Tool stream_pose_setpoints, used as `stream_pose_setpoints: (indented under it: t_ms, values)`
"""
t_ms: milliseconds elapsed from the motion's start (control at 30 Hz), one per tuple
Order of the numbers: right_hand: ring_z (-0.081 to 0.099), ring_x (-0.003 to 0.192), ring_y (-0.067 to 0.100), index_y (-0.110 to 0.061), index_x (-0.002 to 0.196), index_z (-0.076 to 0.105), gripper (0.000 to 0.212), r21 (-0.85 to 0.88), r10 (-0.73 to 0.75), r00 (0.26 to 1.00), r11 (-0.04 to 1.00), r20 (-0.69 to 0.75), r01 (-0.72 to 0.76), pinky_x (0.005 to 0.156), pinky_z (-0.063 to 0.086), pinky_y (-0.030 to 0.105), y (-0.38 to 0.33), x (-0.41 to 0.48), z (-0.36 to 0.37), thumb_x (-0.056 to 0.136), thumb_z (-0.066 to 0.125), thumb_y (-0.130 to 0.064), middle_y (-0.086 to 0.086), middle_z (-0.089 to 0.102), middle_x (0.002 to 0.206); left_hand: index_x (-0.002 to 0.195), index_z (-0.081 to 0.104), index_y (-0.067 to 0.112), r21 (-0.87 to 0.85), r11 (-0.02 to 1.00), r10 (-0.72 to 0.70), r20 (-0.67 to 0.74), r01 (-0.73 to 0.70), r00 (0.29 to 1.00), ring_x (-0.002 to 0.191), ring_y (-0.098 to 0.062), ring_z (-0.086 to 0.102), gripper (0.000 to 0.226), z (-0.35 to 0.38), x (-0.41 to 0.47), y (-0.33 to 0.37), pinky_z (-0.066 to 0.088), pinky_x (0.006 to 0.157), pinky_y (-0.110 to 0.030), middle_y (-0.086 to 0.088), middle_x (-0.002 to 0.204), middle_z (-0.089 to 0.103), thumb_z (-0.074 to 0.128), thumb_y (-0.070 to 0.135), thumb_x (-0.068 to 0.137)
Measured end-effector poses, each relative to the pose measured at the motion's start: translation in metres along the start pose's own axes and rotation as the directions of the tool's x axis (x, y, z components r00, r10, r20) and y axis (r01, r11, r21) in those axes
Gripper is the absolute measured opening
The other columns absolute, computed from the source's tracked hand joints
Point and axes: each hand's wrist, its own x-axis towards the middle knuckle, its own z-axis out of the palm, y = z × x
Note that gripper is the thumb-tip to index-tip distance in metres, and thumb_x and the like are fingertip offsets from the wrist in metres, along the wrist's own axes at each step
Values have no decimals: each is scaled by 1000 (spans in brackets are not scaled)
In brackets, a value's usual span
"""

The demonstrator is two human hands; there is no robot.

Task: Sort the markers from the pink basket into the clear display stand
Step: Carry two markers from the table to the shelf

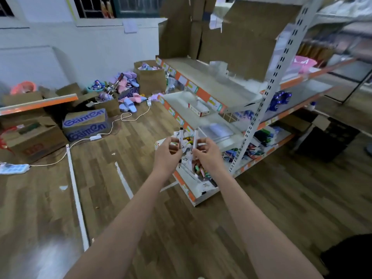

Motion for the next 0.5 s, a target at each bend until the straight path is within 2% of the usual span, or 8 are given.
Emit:
stream_pose_setpoints:
  t_ms: [133, 200, 267, 333, 467, 500]
  values:
    - [67, 79, 22, -22, 89, 54, 19, -24, -19, 1000, 1000, -11, 19, 72, 59, 40, -3, 49, -51, 88, 65, -7, 4, 67, 88, 100, 57, 22, -3, 999, 49, 9, -49, 999, 79, -18, 66, 17, 53, 40, 28, 57, 70, -35, 5, 84, 64, 66, 16, 87]
    - [68, 79, 26, -25, 87, 54, 20, -43, -24, 999, 999, -33, 22, 74, 58, 45, -1, 68, -74, 87, 67, -10, 7, 67, 90, 101, 57, 23, -20, 998, 67, 34, -66, 997, 77, -21, 68, 17, 76, 56, 38, 58, 69, -40, 0, 88, 66, 65, 17, 87]
    - [68, 80, 29, -22, 89, 56, 17, -46, -25, 998, 999, -58, 22, 74, 58, 51, 3, 85, -95, 86, 68, -11, 9, 67, 93, 102, 57, 20, -27, 996, 88, 53, -87, 995, 79, -24, 68, 17, 98, 70, 48, 56, 66, -38, -4, 90, 66, 64, 13, 87]
    - [68, 80, 29, -17, 93, 57, 14, -53, -29, 996, 998, -85, 24, 71, 58, 50, 6, 100, -114, 87, 67, -9, 8, 67, 92, 100, 56, 19, -47, 994, 106, 65, -103, 992, 81, -26, 67, 17, 118, 84, 58, 57, 67, -39, -2, 86, 64, 63, 10, 88]
    - [65, 79, 25, -13, 98, 56, 14, -26, -38, 991, 999, -131, 35, 56, 55, 28, 12, 129, -150, 88, 64, -6, 13, 66, 96, 96, 56, 22, -94, 988, 136, 122, -125, 983, 82, -26, 66, 19, 159, 110, 72, 57, 74, -48, 0, 84, 64, 63, 8, 87]
    - [66, 80, 26, -11, 100, 56, 15, -12, -33, 989, 999, -141, 32, 56, 56, 28, 14, 138, -158, 88, 64, -5, 15, 67, 98, 97, 56, 23, -95, 988, 137, 134, -125, 981, 82, -25, 66, 19, 169, 117, 74, 57, 74, -48, 1, 85, 64, 63, 8, 87]
